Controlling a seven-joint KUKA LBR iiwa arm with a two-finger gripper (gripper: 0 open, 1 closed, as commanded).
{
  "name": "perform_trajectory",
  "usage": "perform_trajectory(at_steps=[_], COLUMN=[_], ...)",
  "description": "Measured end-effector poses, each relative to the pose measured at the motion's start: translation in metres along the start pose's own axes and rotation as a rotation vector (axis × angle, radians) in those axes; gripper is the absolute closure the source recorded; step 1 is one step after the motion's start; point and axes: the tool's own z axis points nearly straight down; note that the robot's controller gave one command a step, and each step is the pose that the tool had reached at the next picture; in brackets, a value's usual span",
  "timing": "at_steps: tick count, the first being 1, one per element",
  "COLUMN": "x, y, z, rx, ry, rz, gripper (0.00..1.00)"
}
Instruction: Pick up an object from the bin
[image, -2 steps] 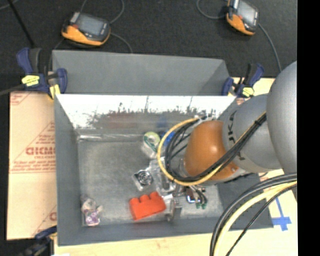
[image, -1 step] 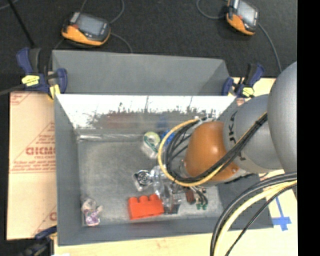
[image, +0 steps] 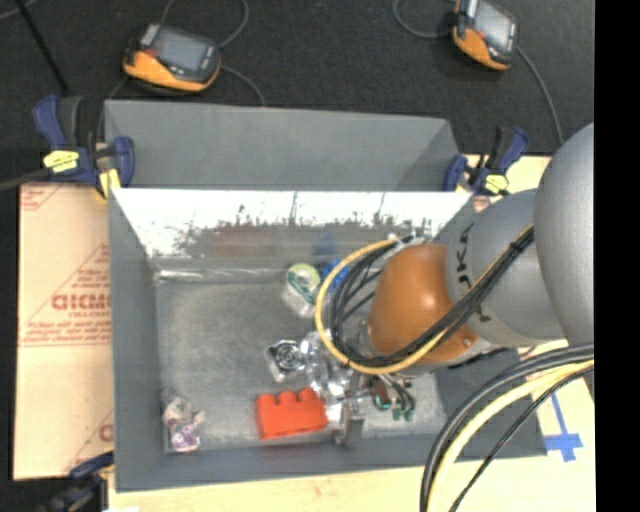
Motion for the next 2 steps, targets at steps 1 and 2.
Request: perform_trajectory(at_steps=[1, 2], x=[0.0008, -0.0002], y=[-0.0004, 0.0001], z=[-0.0007, 0.0], rx=[0.001, 0.0], ry=[0.004, -0.001], rz=[-0.003, -0.003], gripper=[1.0, 0.0])
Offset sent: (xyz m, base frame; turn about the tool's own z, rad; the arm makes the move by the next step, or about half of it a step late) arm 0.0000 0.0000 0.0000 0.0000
